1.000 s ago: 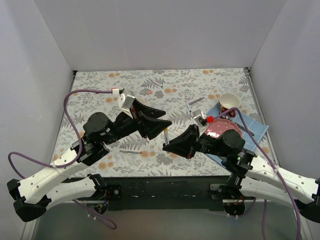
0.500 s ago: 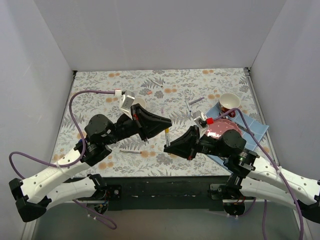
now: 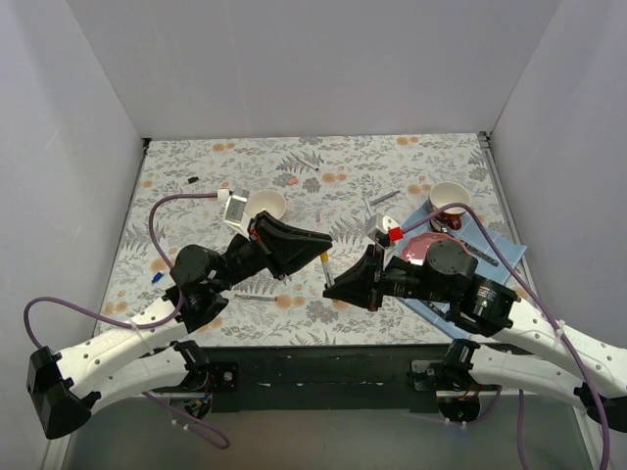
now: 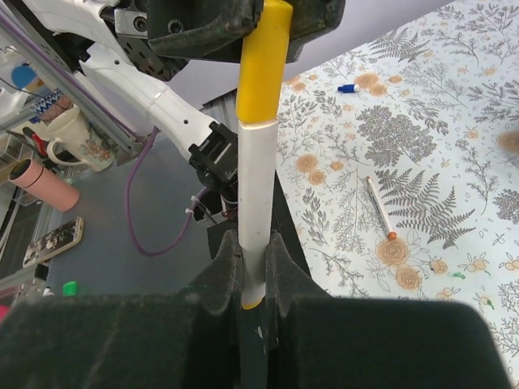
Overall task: Insert the pens into the pen caps
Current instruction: Push the cap all the way onto the barrel until it clicks
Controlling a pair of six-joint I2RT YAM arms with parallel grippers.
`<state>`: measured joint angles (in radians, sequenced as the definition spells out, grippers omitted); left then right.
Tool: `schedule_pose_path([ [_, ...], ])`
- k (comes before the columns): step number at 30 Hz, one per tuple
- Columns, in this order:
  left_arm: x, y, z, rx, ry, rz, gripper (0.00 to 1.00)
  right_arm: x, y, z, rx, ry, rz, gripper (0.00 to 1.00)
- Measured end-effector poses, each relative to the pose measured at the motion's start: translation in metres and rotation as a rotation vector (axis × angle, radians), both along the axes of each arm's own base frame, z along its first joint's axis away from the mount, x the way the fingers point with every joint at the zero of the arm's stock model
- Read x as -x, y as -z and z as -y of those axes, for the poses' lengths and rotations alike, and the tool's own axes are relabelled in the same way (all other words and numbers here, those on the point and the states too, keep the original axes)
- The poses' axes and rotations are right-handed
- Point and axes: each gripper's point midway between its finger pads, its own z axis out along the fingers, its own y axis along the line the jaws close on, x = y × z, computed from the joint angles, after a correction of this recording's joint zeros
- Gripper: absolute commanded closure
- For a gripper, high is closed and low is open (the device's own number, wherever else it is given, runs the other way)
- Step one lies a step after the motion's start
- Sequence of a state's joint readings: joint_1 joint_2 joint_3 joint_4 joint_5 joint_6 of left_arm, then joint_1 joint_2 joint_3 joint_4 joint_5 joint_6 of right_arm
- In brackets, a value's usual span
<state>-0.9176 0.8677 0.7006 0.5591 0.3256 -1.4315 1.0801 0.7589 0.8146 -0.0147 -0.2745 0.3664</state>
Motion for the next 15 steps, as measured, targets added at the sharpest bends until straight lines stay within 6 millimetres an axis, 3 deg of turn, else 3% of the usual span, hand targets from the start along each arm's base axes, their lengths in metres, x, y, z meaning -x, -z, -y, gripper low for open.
schedule_pose_path([
  [8, -0.004, -0.008, -0.011, 0.083, -0.058, 0.041, 1.00, -0.004, -0.008, -0.008, 0.035, 0.006, -0.027, 0.99],
  [15, -0.016, 0.002, -0.014, 0.065, -0.132, 0.046, 1.00, -0.015, 0.000, -0.014, 0.062, 0.058, -0.054, 0.99],
])
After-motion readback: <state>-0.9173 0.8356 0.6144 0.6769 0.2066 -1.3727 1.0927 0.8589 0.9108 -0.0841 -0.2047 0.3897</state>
